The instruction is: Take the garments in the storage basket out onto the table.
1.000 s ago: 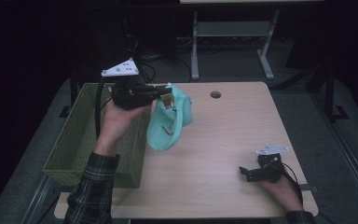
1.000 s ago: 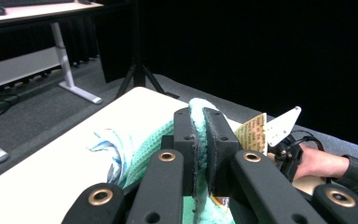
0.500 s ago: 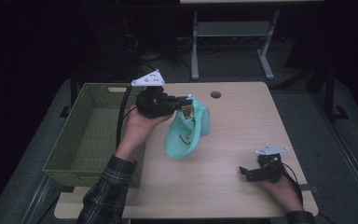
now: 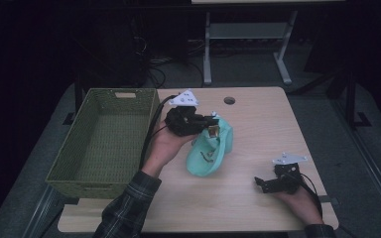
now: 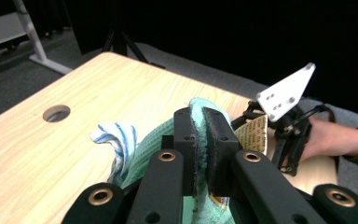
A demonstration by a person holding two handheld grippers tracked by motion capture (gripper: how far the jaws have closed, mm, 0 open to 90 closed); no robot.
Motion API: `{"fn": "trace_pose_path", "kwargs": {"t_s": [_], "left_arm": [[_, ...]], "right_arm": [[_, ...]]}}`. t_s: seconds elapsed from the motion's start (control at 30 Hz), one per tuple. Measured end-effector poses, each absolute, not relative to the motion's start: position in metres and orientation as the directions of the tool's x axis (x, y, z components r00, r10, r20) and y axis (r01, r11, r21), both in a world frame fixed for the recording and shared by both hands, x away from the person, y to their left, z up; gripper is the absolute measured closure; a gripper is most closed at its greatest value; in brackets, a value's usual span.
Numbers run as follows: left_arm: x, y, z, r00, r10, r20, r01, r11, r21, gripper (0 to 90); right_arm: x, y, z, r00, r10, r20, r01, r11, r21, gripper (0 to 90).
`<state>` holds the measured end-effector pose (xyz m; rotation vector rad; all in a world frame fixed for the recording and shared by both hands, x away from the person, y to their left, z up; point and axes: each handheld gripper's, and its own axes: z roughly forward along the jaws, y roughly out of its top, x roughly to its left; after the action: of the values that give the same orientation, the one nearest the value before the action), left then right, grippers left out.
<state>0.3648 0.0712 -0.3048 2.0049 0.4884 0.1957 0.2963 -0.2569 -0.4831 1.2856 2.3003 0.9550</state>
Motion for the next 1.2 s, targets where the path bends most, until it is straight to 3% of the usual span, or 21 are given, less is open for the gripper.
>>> {"fn": "trace_pose_path", "kwargs": {"t_s": [1.2], "left_arm": [[0.352, 0.018, -0.446, 0.927, 0.364, -0.089, 0.320, -0.646, 0.693, 84.1]], "right_arm": [[0.296, -0.257, -0.483, -0.537, 0.843, 0.030, 0.617, 0.369, 0.695, 0.0]]}}
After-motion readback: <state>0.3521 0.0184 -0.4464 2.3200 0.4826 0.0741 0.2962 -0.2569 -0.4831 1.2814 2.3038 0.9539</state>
